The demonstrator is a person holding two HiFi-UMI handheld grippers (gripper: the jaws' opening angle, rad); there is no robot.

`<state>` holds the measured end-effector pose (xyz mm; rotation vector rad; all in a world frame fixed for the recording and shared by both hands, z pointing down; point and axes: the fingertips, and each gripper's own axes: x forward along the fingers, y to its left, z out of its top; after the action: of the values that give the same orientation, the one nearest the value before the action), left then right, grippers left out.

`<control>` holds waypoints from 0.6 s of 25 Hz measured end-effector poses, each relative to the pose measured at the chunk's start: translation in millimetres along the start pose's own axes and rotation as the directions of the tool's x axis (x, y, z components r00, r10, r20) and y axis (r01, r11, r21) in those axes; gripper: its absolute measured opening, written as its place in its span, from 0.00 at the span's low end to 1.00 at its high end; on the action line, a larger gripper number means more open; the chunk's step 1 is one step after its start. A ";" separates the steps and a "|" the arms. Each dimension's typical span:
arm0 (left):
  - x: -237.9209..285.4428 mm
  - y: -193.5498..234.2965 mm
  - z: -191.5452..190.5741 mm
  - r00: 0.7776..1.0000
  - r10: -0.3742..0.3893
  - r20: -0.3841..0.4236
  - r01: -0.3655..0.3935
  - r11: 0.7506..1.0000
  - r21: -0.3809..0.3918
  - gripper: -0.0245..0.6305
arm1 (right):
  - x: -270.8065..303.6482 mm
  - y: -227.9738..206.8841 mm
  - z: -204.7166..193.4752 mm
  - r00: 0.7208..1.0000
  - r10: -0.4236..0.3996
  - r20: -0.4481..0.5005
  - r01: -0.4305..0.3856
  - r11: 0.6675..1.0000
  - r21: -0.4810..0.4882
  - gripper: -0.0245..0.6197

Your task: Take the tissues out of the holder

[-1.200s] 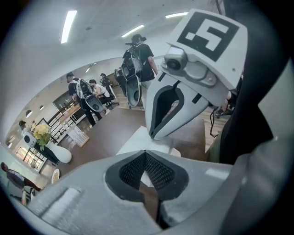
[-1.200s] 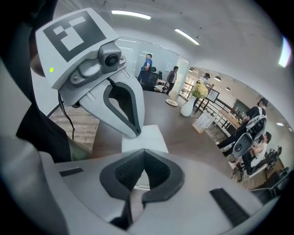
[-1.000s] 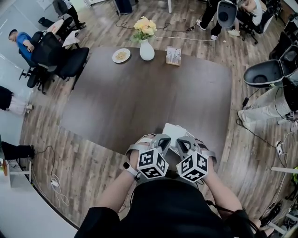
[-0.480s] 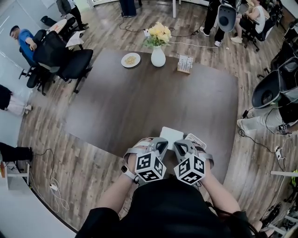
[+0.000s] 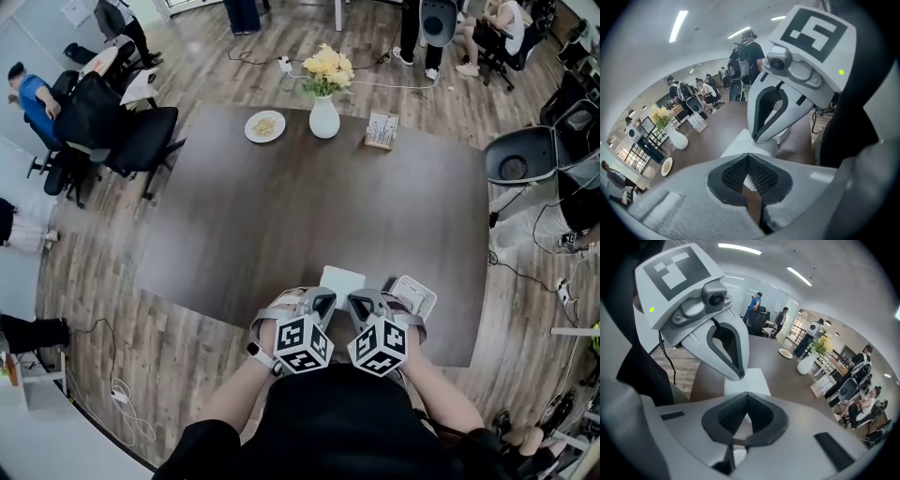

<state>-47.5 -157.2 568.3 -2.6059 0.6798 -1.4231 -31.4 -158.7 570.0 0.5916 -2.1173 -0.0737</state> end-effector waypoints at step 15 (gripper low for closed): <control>19.1 18.3 -68.3 0.999 -0.034 0.009 0.034 0.999 -0.037 0.05 | 67.7 17.5 17.7 0.997 0.015 -0.071 -0.012 0.999 0.037 0.05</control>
<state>-100.8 -173.1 616.0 -2.6631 0.6702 -1.4209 -84.2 -175.9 616.0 0.5928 -2.0571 -0.0059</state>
